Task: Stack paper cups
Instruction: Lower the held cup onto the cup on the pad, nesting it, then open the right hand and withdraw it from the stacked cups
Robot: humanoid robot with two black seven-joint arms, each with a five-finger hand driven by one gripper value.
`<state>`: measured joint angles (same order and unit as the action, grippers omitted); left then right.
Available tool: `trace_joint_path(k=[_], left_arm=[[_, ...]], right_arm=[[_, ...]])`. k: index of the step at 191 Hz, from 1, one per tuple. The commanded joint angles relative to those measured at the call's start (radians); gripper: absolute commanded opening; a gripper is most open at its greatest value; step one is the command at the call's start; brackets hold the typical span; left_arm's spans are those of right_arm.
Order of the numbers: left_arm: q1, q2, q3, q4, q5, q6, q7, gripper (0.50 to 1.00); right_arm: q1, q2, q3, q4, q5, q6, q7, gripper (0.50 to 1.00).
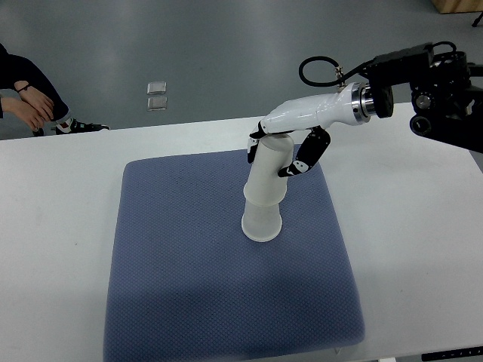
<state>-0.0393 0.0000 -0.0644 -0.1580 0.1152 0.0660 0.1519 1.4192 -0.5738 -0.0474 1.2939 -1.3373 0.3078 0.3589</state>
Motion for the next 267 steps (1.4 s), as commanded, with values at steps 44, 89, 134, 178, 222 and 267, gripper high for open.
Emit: trace_joint_path(k=[44,89,134,178,222,267], left_arm=[[-0.001,0.0,0.0,0.0,0.0,0.0,0.0,1.0],[-0.001,0.0,0.0,0.0,0.0,0.0,0.0,1.0],[-0.001,0.0,0.0,0.0,0.0,0.0,0.0,1.0],[-0.001,0.0,0.0,0.0,0.0,0.0,0.0,1.0],[0.001,0.0,0.0,0.0,0.0,0.0,0.0,1.0],[0.001,0.0,0.0,0.0,0.0,0.0,0.0,1.0]], right_arm=[[-0.019,0.002,0.0,-0.004,-0.005,-0.01,0.0,0.643],[-0.036,0.003,0.0,-0.008,-0.011,-0.012,0.0,0.643],[-0.054,0.015,-0.002,-0.028,-0.017,-0.032,-0.001,0.643],[-0.085,0.032,-0.002,-0.059,-0.029,-0.067,-0.012,0.646],[-0.108,0.043,-0.002,-0.071,-0.033,-0.081,-0.012,0.65],[-0.117,0.045,0.0,-0.071,-0.026,-0.082,-0.012,0.776]])
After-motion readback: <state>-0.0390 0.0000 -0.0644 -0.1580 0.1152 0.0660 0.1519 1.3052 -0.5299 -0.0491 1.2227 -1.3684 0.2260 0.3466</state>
